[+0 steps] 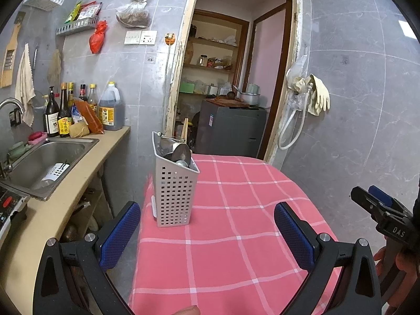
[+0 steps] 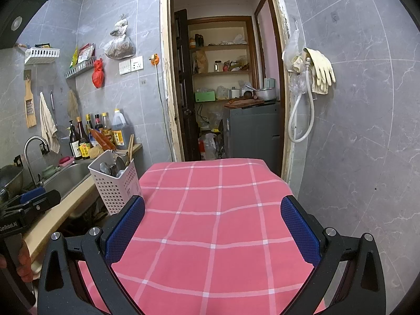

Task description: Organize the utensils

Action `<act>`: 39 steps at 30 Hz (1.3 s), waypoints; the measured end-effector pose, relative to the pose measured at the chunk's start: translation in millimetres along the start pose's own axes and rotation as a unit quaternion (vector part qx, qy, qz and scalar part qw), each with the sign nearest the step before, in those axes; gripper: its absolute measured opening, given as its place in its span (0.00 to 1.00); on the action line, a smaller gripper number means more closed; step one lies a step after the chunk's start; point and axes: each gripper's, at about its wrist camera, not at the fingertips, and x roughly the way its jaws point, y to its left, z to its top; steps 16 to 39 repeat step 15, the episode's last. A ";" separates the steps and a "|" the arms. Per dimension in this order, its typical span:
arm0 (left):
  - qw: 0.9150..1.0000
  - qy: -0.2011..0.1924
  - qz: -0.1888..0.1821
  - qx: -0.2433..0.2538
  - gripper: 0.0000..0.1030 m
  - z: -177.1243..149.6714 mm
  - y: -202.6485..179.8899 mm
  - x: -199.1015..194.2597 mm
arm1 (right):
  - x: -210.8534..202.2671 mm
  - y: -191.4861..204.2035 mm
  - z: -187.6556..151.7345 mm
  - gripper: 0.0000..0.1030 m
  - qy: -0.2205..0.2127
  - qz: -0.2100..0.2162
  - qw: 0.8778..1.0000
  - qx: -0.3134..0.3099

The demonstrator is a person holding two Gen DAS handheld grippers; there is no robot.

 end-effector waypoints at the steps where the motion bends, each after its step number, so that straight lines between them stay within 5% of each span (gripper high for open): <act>1: 1.000 0.001 0.000 0.001 1.00 0.3 0.2 0.0 | 1.2 1.0 -1.5 0.99 0.001 0.000 1.000 0.000; 39: 1.000 0.011 0.016 -0.003 1.00 0.3 5.2 1.7 | 10.8 3.3 -11.7 0.99 0.020 0.005 1.000 0.002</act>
